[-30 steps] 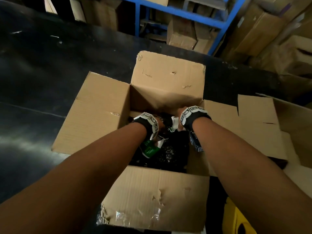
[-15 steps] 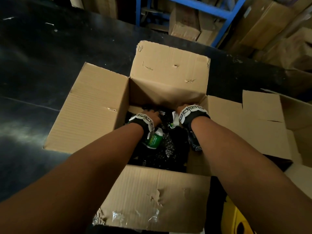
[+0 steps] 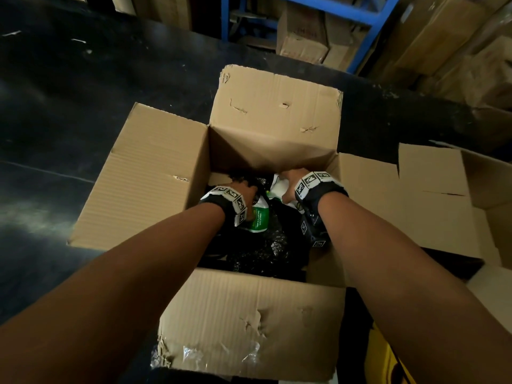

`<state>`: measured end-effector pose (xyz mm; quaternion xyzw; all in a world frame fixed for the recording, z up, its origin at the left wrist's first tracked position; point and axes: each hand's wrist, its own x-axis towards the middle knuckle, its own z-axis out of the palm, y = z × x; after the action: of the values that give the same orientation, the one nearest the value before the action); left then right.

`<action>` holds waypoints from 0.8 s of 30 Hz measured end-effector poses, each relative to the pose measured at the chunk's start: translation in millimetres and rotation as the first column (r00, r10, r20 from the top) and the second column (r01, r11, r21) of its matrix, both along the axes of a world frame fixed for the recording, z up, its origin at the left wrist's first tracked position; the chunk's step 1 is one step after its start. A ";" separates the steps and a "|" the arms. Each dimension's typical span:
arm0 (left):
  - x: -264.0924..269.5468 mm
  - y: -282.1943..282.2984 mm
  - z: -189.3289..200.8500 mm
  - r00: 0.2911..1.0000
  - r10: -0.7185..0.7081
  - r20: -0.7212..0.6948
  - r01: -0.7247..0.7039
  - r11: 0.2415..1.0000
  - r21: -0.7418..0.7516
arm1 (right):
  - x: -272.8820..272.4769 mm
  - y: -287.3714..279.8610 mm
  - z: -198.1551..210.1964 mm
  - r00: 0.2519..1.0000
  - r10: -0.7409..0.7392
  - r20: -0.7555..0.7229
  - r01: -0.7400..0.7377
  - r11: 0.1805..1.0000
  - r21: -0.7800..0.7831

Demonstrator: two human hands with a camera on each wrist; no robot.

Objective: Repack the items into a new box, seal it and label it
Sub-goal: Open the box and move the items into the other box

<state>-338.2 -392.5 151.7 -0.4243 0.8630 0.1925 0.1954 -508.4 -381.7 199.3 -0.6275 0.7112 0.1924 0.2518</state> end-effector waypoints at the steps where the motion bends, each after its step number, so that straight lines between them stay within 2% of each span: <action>1: 0.4 0.4 -0.2 0.997 -0.065 0.051 0.065 0.998 0.004 | 2.9 2.8 -2.0 1.000 -0.007 0.011 0.007 1.000 -0.002; 3: -0.8 3.2 0.0 0.987 -0.104 0.123 0.102 0.995 0.020 | 6.3 6.7 -13.5 0.999 -0.030 0.035 0.031 0.999 -0.023; 5: -3.9 5.6 -1.5 0.986 -0.079 0.149 0.075 0.997 0.034 | 7.3 11.2 -27.2 0.996 -0.073 0.047 0.076 0.995 -0.064; 8: -4.9 4.9 -3.7 0.995 -0.008 0.101 0.004 0.999 0.046 | 4.9 18.8 -37.2 0.987 -0.139 0.077 0.146 0.985 -0.091; 13: 1.9 -0.5 -6.7 0.989 0.146 -0.018 -0.147 0.989 -0.012 | 1.5 22.3 -19.0 0.980 -0.164 0.108 0.176 0.978 -0.108; 17: 0.2 2.8 1.9 0.955 0.278 -0.106 -0.279 0.960 0.009 | 5.2 21.6 13.3 0.981 -0.158 0.114 0.167 0.983 -0.081; 24: -5.3 9.8 49.9 0.928 0.339 -0.155 -0.341 0.940 0.015 | 13.1 41.8 54.7 0.970 -0.198 0.145 0.226 0.951 -0.213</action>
<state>-343.6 -382.7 201.5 -0.5523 0.7902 0.2504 0.0889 -495.3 -339.9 254.1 -0.5828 0.7751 0.0427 0.2401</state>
